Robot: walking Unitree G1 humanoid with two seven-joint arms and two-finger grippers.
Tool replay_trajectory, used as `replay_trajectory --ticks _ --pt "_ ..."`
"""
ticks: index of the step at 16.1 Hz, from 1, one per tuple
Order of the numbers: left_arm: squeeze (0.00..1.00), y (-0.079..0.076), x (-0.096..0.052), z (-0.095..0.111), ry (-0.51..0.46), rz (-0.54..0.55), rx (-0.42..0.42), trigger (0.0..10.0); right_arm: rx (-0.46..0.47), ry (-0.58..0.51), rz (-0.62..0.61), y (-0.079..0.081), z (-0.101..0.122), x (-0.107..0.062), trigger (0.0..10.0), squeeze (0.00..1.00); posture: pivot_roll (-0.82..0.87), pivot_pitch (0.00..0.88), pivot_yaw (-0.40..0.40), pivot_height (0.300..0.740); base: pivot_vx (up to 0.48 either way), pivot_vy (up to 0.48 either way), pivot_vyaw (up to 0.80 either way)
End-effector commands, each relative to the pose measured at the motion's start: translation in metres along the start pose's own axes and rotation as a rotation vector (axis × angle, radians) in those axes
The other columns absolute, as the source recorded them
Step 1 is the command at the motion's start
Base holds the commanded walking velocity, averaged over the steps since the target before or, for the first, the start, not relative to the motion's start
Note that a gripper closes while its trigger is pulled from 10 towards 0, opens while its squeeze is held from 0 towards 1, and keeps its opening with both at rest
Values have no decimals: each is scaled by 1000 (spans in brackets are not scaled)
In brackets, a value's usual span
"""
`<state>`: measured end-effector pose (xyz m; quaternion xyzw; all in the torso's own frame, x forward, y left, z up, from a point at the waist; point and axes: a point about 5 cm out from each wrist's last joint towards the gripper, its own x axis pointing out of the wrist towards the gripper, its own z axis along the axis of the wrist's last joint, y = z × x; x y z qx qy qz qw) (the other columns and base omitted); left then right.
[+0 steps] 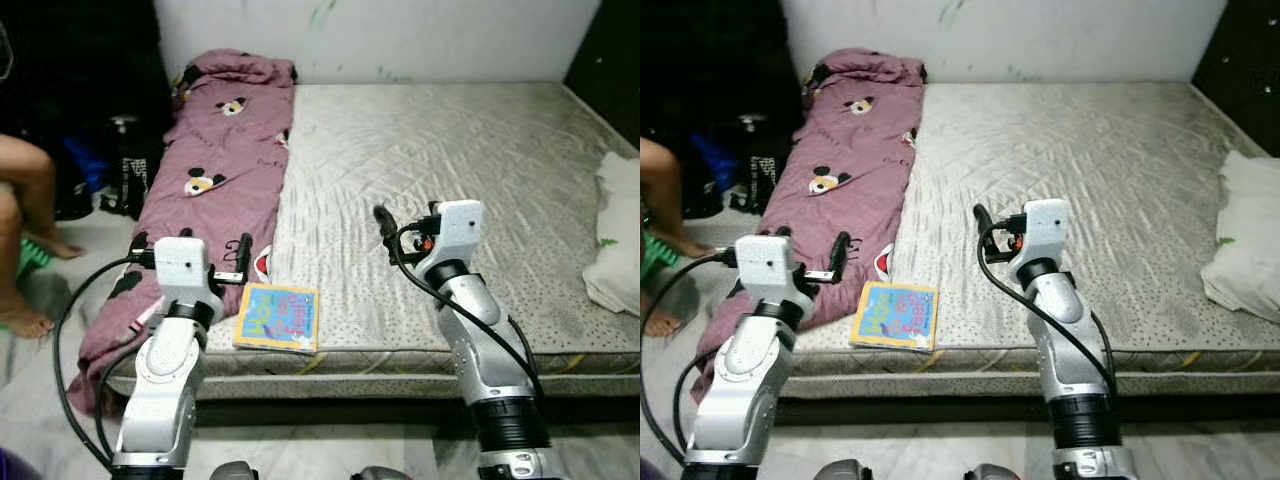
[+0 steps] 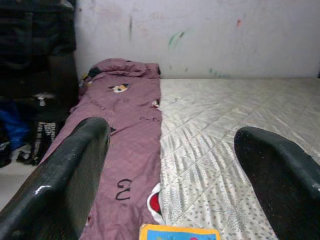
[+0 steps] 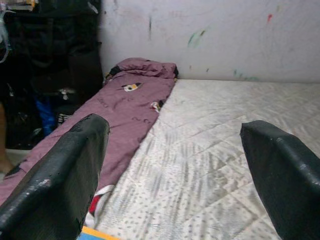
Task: Clean up the room
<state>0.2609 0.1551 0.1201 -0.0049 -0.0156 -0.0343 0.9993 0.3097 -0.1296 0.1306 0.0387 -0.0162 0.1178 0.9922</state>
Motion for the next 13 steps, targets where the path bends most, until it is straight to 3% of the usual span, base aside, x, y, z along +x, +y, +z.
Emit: replay_trajectory --ticks 1,13 --pt "0 4 1 2 -6 7 -10 10000 2 -6 17 5 2 3 10000 0 -77 0 -15 740 0 0 0" --pt "0 3 1 4 -22 -13 -22 10000 12 -7 8 4 2 3 10000 0 -79 0 -15 740 0 0 0"
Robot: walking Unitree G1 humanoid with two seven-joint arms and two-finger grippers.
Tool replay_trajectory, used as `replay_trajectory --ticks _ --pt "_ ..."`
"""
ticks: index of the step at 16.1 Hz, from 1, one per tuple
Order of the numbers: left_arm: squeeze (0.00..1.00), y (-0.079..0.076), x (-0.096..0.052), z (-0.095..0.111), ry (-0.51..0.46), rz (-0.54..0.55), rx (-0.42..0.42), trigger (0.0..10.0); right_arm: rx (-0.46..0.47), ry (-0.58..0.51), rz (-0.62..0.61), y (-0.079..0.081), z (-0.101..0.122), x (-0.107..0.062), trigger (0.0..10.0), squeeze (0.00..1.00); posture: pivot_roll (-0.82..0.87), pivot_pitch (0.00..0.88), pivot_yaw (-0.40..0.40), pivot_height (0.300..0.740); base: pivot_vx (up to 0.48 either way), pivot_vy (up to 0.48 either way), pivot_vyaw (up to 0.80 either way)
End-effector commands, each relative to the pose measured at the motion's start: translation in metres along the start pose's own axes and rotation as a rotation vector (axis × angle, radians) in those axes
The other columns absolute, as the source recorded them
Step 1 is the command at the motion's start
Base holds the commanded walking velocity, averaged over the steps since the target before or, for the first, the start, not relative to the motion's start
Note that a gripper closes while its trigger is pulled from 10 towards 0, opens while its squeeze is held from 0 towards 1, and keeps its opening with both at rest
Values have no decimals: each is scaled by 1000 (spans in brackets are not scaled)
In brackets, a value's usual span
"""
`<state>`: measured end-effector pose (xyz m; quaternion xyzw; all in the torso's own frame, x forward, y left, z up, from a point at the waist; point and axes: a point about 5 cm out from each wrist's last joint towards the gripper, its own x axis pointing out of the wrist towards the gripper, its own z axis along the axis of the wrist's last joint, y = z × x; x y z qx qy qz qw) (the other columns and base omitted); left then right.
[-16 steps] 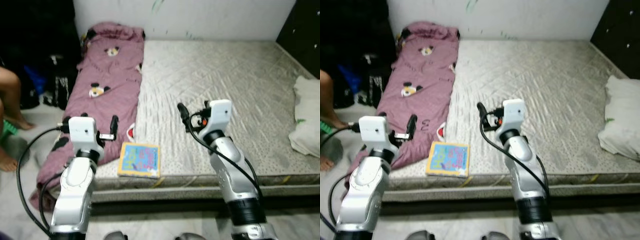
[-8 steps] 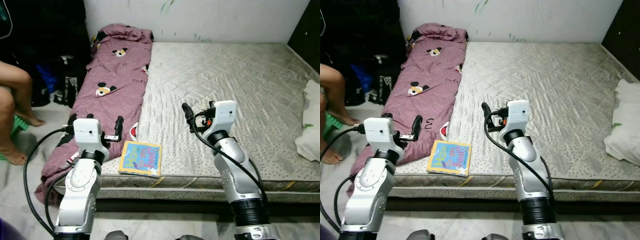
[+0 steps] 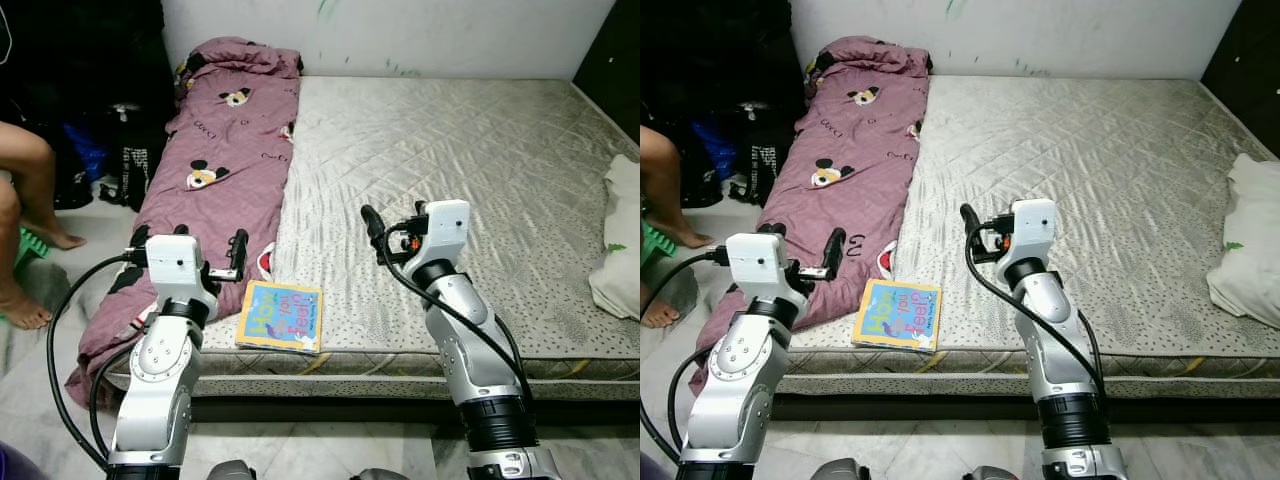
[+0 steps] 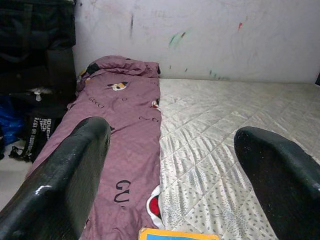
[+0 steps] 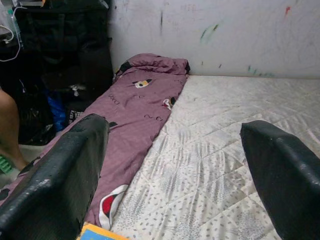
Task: Clean up the room
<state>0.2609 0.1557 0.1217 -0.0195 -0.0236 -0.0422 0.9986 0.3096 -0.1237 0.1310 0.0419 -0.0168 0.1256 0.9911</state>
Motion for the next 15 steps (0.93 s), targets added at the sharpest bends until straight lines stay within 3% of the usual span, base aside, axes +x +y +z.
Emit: replay_trajectory --ticks 1,15 --pt "0 2 1 2 -5 2 11 10000 6 -6 -8 -2 2 2 10000 0 -79 0 -15 740 0 0 0" --pt "0 0 2 2 -6 -3 9 10000 -13 -2 3 -1 2 2 10000 0 -79 0 -17 740 0 -316 0"
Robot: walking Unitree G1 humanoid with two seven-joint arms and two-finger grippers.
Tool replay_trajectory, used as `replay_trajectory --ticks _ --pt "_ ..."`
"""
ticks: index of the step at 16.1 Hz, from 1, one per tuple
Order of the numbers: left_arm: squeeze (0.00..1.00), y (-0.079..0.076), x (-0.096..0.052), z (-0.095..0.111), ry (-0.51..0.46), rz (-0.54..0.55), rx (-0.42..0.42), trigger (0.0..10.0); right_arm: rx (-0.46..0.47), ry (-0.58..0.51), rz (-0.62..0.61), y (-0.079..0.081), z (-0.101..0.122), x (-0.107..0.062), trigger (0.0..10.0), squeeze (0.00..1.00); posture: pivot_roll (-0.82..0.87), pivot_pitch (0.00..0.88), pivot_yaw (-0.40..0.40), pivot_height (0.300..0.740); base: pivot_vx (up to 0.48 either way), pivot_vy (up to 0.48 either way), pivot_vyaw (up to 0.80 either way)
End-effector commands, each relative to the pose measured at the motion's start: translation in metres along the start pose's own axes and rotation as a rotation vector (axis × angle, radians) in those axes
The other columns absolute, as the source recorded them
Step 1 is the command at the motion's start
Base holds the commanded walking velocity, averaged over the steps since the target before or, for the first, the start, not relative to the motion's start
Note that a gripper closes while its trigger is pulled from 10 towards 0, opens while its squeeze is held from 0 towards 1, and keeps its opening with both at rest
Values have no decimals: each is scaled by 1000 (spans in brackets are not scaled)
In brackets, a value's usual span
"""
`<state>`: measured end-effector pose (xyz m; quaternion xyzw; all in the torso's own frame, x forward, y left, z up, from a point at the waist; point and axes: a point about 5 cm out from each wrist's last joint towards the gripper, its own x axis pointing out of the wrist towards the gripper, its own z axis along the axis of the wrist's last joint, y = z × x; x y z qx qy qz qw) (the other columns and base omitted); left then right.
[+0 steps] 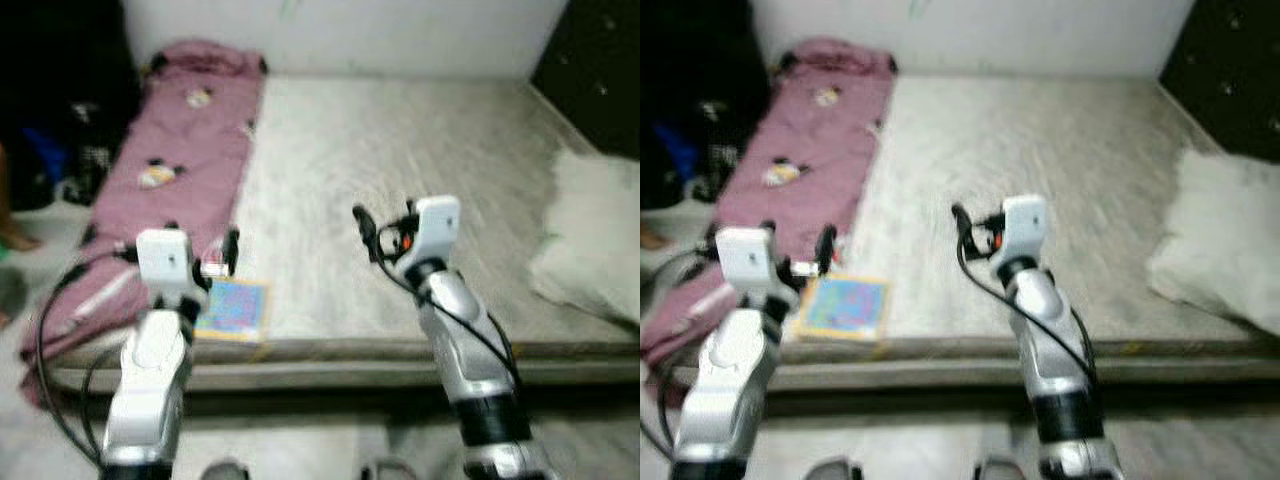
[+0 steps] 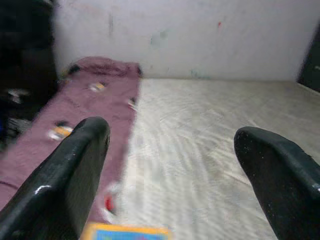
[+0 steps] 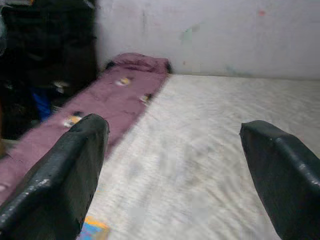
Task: Clean up the room
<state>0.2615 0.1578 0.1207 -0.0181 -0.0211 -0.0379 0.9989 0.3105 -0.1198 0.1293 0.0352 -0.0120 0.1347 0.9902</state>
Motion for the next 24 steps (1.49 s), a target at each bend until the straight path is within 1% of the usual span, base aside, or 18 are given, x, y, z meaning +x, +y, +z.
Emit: replay_trajectory --ticks 1,3,4,15,24 --pt "0 -2 1 3 -11 -14 7 10000 -2 -13 -14 -5 4 1 10000 0 -79 0 -17 740 0 -349 0" --pt "0 -2 1 3 -12 -16 6 10000 -2 -13 -13 -4 3 1 10000 0 -79 0 -18 740 0 -321 0" --pt "0 -4 2 3 -14 -24 -13 10000 -3 -12 -12 -4 3 1 10000 0 -79 0 -18 740 0 0 0" --pt "0 -4 3 6 -40 -40 -32 10000 -2 -17 -14 -4 3 2 10000 0 -78 0 -17 740 0 0 0" --pt "0 -4 3 7 -46 -49 -40 10000 4 -23 -27 -5 4 3 10000 0 -81 0 -15 740 280 0 0"
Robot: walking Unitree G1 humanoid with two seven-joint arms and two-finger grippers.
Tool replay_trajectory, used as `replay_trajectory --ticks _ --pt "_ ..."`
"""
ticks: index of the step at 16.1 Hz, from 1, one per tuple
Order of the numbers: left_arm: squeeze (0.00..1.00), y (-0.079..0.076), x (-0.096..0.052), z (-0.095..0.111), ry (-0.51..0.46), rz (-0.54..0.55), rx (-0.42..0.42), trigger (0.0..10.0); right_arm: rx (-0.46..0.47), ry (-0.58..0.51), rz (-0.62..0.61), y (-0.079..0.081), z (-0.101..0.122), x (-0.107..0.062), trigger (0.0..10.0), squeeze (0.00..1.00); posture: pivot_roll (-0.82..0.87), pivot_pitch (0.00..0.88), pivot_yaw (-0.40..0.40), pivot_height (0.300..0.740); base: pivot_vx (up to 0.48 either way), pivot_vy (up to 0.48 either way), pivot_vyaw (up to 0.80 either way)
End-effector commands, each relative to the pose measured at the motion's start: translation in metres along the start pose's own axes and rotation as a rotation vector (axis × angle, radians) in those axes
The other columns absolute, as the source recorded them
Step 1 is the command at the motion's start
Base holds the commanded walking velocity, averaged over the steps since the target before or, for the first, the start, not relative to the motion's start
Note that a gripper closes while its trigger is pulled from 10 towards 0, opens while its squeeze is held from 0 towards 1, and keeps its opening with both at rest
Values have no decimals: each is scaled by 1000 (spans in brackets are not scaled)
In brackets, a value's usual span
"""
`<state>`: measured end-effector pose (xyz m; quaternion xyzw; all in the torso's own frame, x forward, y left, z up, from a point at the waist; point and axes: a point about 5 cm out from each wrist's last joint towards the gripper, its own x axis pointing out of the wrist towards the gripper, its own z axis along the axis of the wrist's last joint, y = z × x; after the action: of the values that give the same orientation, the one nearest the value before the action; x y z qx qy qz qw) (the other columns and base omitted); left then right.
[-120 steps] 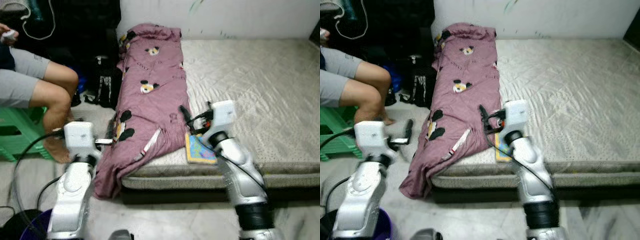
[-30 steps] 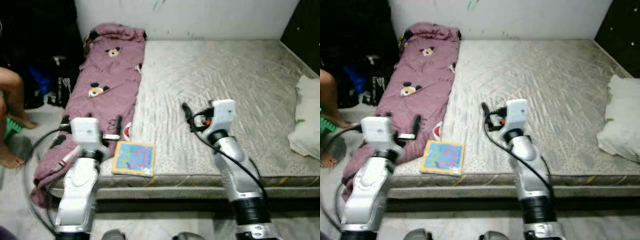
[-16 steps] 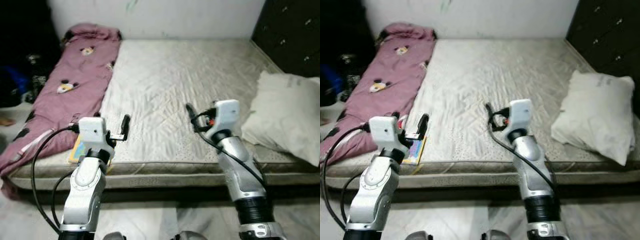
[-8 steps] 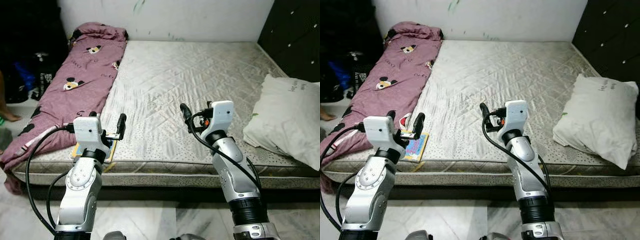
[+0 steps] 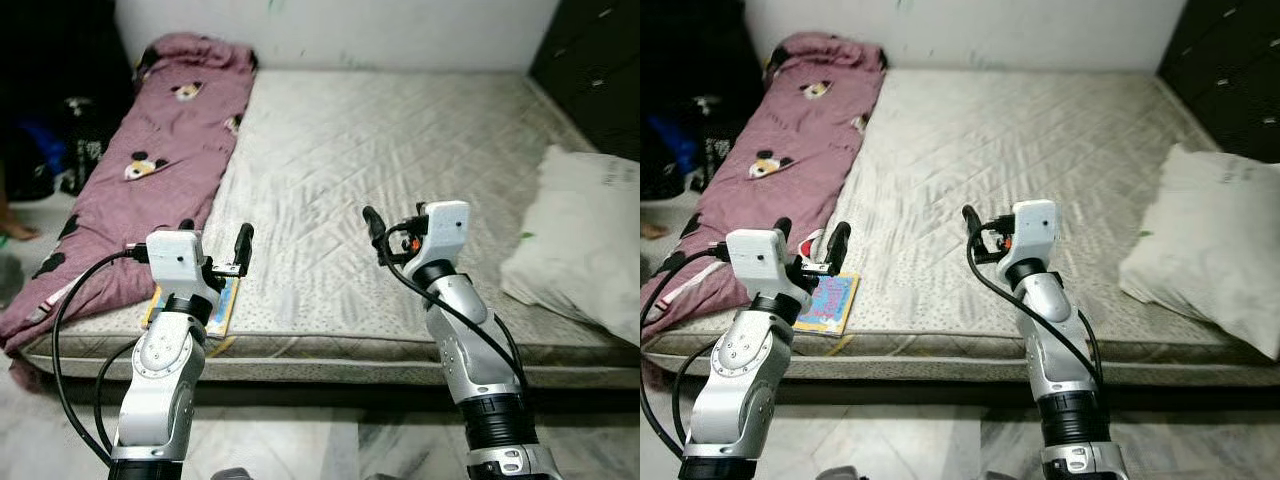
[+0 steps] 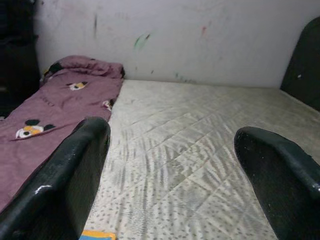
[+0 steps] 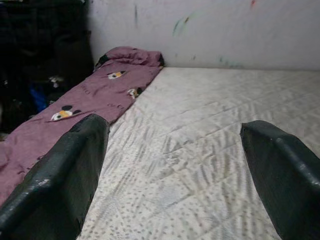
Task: Clean up the room
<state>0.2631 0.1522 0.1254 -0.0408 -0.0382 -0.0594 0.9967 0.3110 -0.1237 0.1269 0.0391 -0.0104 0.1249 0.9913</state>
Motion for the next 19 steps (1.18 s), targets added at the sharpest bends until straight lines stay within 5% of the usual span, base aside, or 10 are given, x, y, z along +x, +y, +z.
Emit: replay_trajectory --ticks 1,11,15,19 --pt "0 1 1 2 -9 -8 6 10000 -2 -25 -8 -1 7 3 10000 0 -81 0 -15 740 300 0 0" --pt "0 0 6 -1 6 -7 21 10000 -10 -31 -47 -5 3 0 10000 0 -104 0 20 740 261 0 0" --pt "0 0 17 -9 14 43 29 10000 -103 -14 -59 -14 -6 -1 10000 0 -124 0 17 740 0 0 0" --pt "0 6 -1 -31 83 125 -7 10000 -116 32 -69 -15 -24 -13 10000 0 -111 0 29 740 0 0 0"
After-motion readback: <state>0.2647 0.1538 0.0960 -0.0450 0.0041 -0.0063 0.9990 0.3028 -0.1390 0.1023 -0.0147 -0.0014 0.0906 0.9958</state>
